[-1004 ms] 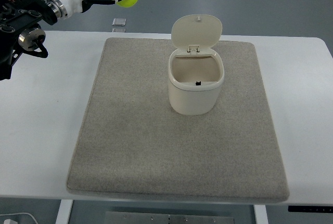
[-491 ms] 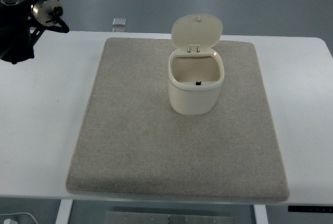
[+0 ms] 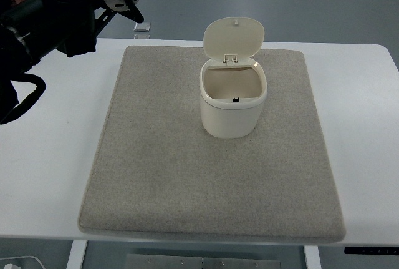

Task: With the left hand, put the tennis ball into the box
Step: 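Lift the tennis ball up and away from the mat with the left hand, then carry the ball over the open cream bin and lower it in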

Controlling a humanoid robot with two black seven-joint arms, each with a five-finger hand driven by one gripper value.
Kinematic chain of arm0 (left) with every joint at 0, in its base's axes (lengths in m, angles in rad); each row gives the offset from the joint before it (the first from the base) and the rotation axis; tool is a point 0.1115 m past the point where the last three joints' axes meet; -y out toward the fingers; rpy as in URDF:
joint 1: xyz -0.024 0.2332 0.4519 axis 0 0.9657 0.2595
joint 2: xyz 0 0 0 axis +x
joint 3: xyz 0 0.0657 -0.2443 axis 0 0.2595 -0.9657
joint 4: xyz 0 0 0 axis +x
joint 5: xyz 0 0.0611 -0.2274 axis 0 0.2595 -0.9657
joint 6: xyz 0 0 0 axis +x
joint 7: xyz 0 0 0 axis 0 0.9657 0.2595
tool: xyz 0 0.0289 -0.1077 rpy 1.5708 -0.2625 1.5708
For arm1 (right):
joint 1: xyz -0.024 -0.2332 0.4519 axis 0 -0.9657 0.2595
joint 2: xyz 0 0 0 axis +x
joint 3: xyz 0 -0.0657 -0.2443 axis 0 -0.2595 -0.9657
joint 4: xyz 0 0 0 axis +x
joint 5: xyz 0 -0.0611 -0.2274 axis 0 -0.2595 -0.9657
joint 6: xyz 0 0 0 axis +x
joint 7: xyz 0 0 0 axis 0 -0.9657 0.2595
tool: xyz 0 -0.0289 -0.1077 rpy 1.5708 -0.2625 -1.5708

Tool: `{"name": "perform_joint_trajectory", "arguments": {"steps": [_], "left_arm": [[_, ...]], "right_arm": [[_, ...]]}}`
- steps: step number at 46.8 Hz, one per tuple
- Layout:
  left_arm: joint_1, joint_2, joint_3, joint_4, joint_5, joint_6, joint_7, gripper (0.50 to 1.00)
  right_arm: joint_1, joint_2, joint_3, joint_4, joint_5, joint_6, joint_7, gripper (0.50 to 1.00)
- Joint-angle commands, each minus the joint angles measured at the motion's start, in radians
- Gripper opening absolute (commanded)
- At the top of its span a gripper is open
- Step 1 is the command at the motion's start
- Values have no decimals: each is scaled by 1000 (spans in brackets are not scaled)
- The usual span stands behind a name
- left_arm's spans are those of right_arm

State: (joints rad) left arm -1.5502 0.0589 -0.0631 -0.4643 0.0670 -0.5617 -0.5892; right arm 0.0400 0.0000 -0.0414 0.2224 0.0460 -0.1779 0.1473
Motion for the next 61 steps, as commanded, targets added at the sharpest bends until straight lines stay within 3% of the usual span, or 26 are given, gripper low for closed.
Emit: {"name": "perform_joint_trajectory", "arguments": {"steps": [1, 32, 43, 61], "left_arm": [[2, -22, 9, 0, 19, 3, 2, 500], [59, -5, 17, -253, 269, 16, 2, 501], [64, 94, 60, -367, 309, 20, 2, 510], [53, 240, 213, -514, 344, 89, 5, 542]], "right_arm": [[0, 0, 0, 0, 0, 0, 0, 938], [0, 0, 0, 0, 0, 0, 0, 938], [0, 0, 0, 0, 0, 0, 0, 938], [0, 0, 0, 0, 0, 0, 0, 938]]}}
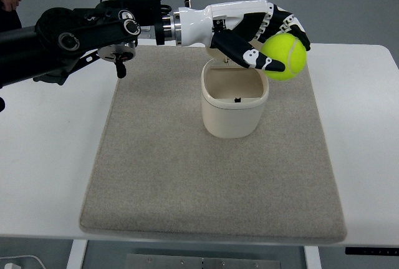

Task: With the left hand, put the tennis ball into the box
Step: 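Carry the ball over the open cream bin and lower it in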

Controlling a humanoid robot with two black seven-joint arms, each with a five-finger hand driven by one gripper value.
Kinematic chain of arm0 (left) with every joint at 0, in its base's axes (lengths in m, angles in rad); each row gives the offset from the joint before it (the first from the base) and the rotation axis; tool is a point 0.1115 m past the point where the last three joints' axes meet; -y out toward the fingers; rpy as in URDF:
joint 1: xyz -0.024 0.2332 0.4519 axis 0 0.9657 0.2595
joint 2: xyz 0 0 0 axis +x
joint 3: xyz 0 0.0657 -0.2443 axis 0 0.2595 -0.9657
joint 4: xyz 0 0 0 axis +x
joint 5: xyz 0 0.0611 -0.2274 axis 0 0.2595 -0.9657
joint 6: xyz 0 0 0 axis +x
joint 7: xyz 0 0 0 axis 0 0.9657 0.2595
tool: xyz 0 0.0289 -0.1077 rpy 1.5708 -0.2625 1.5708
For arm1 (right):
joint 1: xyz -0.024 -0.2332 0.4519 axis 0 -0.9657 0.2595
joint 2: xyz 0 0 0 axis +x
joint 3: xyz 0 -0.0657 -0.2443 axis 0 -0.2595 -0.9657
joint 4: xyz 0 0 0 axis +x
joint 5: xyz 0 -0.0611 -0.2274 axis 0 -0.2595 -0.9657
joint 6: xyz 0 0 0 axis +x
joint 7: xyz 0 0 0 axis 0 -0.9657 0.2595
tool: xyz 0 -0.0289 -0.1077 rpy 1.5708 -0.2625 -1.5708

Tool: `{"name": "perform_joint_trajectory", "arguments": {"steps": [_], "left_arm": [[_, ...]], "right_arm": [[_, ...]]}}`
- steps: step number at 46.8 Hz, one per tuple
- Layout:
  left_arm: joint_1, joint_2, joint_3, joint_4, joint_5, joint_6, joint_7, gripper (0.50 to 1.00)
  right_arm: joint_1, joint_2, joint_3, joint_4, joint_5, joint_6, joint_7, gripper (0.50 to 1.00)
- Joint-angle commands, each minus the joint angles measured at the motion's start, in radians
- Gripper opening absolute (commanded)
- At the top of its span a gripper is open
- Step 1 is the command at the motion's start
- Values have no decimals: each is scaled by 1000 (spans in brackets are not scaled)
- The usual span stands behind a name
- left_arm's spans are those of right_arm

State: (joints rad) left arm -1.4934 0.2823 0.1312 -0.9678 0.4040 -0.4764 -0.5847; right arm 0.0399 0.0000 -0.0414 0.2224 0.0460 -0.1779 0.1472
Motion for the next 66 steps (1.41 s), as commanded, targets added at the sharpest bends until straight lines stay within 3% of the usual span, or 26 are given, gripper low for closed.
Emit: {"name": "perform_joint_trajectory", "arguments": {"steps": [1, 13, 52, 66], "left_arm": [[-4, 23, 25, -12, 10, 4, 0, 542], [1, 71, 48, -6, 41, 27, 0, 542], [56, 52, 114, 34, 41, 134, 2, 546], [79, 34, 114, 34, 39, 153, 2, 581]], "right_arm": [[0, 0, 0, 0, 0, 0, 0, 938], [0, 0, 0, 0, 0, 0, 0, 938], [0, 0, 2, 0, 0, 0, 0, 938], [0, 0, 0, 0, 0, 0, 0, 938]]}}
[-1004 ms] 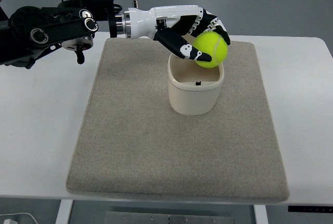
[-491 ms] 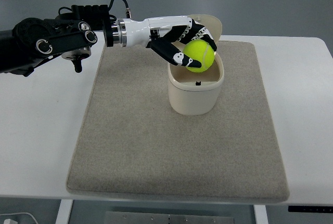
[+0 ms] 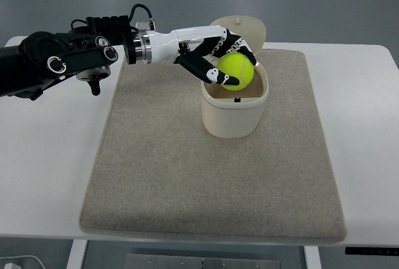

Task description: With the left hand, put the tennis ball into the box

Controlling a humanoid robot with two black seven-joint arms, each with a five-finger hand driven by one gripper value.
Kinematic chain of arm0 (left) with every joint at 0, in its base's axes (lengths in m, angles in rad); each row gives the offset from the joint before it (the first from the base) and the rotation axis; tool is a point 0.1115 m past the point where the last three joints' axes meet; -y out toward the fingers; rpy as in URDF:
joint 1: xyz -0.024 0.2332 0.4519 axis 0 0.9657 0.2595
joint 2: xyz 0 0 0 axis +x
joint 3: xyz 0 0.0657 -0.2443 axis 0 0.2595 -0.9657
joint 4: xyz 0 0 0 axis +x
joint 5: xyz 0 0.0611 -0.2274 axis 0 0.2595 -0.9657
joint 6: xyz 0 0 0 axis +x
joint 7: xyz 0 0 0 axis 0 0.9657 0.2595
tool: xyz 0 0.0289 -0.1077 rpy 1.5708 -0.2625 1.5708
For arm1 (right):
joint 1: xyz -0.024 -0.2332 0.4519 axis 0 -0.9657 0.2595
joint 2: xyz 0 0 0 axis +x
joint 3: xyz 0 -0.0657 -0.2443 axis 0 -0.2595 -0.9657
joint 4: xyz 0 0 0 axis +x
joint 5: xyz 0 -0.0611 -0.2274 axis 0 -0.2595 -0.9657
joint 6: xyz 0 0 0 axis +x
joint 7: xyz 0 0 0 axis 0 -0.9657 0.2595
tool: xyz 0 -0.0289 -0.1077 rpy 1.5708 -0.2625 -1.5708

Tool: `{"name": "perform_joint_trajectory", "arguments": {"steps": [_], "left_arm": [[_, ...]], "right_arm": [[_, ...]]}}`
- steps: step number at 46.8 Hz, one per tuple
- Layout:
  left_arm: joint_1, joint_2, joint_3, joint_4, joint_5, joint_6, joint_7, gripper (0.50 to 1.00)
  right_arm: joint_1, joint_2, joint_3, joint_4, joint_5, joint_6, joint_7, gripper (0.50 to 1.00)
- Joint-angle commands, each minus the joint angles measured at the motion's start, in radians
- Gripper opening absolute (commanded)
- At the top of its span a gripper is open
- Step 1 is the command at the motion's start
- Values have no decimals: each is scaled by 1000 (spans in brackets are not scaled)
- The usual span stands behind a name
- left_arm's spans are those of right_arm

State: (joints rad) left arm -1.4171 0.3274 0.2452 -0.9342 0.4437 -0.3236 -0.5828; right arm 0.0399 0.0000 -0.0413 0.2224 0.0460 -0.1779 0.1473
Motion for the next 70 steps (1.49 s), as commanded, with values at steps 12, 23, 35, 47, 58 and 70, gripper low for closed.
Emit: {"name": "perform_joint_trajectory", "arguments": {"steps": [12, 23, 35, 47, 58, 70], "left_arm": [[4, -13, -4, -2, -10, 15, -2, 844], [4, -13, -7, -2, -16, 17, 0, 958], [3, -13, -26, -12, -20, 18, -2, 958], [40, -11, -296, -12, -23, 70, -2, 949], [125, -14, -541, 51, -57, 172, -2, 945], [142, -14, -610, 227, -400, 184, -3, 943]], "right_arm": [[0, 0, 0, 0, 0, 0, 0, 938], [0, 0, 0, 0, 0, 0, 0, 938], [0, 0, 0, 0, 0, 0, 0, 938], [0, 0, 0, 0, 0, 0, 0, 938], [0, 0, 0, 0, 0, 0, 0, 938], [0, 0, 0, 0, 0, 0, 0, 938]]}}
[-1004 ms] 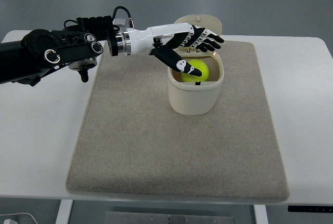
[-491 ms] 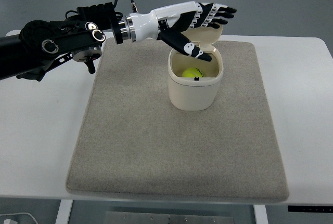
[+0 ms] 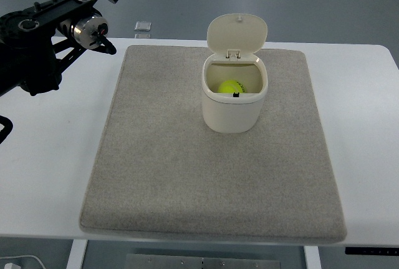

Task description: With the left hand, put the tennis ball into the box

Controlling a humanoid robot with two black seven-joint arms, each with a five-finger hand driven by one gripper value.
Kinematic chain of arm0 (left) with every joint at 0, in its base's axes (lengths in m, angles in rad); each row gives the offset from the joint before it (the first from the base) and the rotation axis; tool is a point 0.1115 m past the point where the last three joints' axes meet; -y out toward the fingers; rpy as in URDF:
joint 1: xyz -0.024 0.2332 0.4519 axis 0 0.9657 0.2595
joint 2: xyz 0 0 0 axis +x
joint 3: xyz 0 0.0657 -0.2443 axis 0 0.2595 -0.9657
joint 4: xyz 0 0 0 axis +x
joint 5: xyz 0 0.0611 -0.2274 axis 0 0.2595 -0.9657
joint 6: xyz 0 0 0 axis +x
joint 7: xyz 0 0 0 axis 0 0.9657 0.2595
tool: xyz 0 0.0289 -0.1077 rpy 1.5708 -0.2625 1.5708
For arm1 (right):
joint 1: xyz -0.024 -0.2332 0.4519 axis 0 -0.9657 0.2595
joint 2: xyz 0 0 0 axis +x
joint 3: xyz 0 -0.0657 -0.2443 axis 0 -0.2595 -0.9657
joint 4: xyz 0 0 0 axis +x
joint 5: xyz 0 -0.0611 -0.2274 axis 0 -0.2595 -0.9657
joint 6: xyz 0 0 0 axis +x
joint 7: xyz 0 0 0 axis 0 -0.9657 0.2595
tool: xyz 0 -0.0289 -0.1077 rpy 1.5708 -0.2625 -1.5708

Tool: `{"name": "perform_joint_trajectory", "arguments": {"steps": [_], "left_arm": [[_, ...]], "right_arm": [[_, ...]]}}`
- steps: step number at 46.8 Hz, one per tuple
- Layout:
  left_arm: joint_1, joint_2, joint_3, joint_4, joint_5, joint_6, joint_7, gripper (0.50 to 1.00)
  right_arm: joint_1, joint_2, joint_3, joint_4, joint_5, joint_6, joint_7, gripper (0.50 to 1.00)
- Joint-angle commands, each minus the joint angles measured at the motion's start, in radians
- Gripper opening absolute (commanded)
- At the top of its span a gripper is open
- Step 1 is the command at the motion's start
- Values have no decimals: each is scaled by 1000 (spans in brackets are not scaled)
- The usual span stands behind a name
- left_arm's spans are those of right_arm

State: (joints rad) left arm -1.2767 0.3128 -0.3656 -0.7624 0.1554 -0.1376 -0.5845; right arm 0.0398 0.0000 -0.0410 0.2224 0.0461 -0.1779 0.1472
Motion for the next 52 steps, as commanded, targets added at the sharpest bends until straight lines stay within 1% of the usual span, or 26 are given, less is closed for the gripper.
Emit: {"name": "perform_joint_trajectory", "arguments": {"steps": [1, 6, 12, 17, 23, 27, 36, 39, 43, 52], "left_arm": [[2, 0, 1, 77, -144, -3, -1, 943], [22, -1, 5, 156, -253, -17, -3, 943], [74, 0, -3, 195, -280, -54, -5, 943], [108, -1, -4, 258, -281, -108, -24, 943], [126, -1, -7, 330, -283, -191, -26, 939], [143, -32, -30, 360, -283, -211, -26, 941], [174, -123, -49, 433, -284, -194, -26, 941], [183, -149, -47, 449, -284, -168, -26, 941], [184, -173, -45, 456, -284, -139, -26, 945], [184, -198, -50, 457, -286, -111, -26, 945]], "right_arm": [[0, 0, 0, 0, 0, 0, 0, 938], [0, 0, 0, 0, 0, 0, 0, 938], [0, 0, 0, 0, 0, 0, 0, 938], [0, 0, 0, 0, 0, 0, 0, 938], [0, 0, 0, 0, 0, 0, 0, 938], [0, 0, 0, 0, 0, 0, 0, 938], [0, 0, 0, 0, 0, 0, 0, 938], [0, 0, 0, 0, 0, 0, 0, 938], [0, 0, 0, 0, 0, 0, 0, 938], [0, 0, 0, 0, 0, 0, 0, 938]]}}
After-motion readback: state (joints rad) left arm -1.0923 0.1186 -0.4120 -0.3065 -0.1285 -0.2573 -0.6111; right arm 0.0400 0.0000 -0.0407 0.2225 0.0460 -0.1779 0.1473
